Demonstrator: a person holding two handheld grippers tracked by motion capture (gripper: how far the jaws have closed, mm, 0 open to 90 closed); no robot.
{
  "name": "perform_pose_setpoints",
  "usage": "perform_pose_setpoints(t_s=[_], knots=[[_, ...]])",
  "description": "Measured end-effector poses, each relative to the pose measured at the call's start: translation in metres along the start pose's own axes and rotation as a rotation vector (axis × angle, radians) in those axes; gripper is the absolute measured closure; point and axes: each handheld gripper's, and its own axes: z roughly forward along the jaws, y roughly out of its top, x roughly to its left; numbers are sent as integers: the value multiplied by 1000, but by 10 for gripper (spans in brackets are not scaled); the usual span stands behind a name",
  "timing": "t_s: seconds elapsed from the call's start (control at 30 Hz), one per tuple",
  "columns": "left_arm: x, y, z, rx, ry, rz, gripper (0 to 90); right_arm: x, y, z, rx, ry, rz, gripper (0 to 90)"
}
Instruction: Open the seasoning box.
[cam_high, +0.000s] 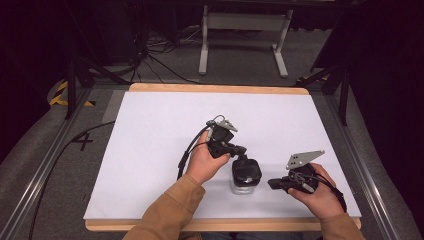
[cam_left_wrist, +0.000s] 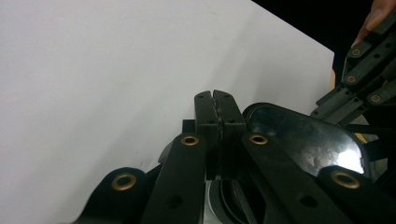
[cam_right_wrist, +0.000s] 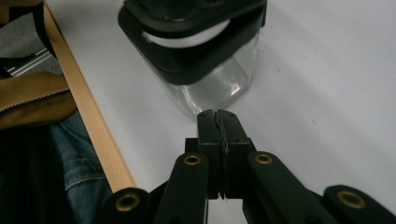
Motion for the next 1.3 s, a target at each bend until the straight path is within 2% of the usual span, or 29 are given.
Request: perform_pose_setpoints(t_s=[0.23, 0.37, 0.4, 0.47, 0.63, 0.73, 0.87, 1.0, 1.1, 1.17, 1.3], knots=[[1, 0, 0, 1, -7, -11, 900, 15, 10, 4, -115, 26, -74, 900], [1, -1, -1, -2, -5, -11, 899, 20, 13, 6, -151, 8, -96, 900], [1, -1, -1, -2, -5, -11, 899, 20, 13, 6, -151, 8, -96, 900], [0, -2, -5, -38, -23, -26, 899, 21, 13, 5, -161, 2, -98, 900], [-5, -1, -24, -73, 4, -7, 898, 21, 14, 6, -162, 9, -101, 900], [-11, -3, -37, -75, 23, 12, 898, 20, 18, 7, -164, 16, -107, 900], [-21, -8, -47, -64, 21, 39, 896, 19, 22, 7, -167, 19, -120, 900], [-29, -11, -60, -74, 20, 57, 897, 19, 26, 6, -177, 22, -127, 900], [-35, -14, -71, -85, 10, 76, 897, 17, 31, 6, -184, 28, -135, 900], [-38, -17, -76, -95, -12, 73, 897, 16, 33, 6, -190, 31, -138, 900], [-44, -21, -86, -91, -19, 81, 897, 14, 37, 6, -199, 35, -142, 900]])
